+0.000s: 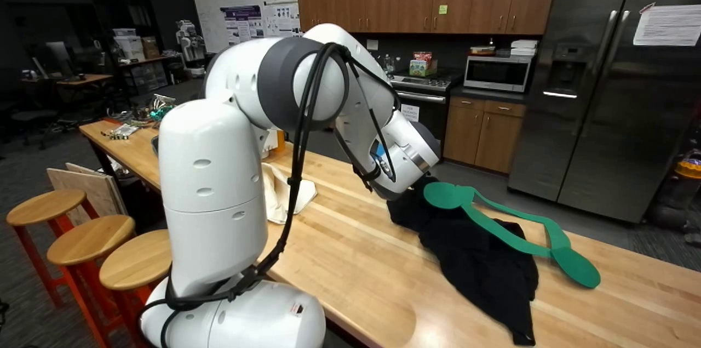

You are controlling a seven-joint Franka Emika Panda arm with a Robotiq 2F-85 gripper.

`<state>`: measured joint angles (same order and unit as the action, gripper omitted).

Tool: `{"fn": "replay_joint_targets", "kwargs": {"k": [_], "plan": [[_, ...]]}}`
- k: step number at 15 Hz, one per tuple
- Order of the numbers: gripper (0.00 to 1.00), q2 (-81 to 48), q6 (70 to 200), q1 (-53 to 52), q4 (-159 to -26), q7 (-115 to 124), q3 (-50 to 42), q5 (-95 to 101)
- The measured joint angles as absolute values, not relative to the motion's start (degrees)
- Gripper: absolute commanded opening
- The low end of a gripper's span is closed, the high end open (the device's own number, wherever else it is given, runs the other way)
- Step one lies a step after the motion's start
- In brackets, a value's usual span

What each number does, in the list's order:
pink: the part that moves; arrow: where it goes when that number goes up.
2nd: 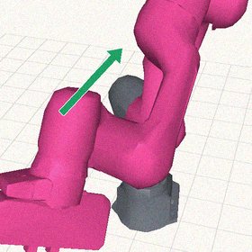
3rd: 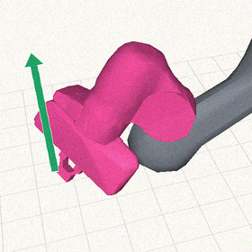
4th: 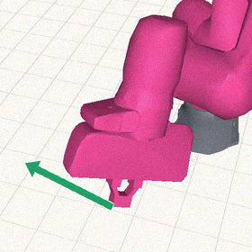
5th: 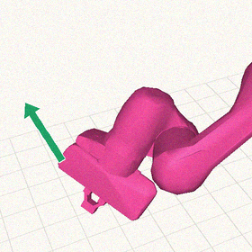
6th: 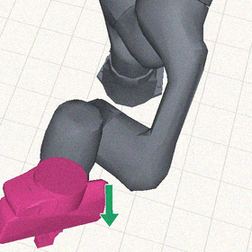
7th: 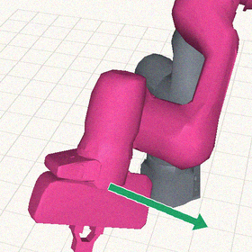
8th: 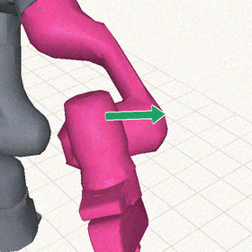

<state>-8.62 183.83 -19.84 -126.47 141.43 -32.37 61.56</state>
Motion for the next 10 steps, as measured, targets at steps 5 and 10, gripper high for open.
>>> {"fn": "replay_joint_targets", "kwargs": {"k": [5,10], "plan": [[0.86,-8.6,184.8,-19.6,-125.3,141.2,-32.4,61.6],[1.00,-8.9,183.7,-19.7,-125.3,141.3,-32.5,61.6]]}}
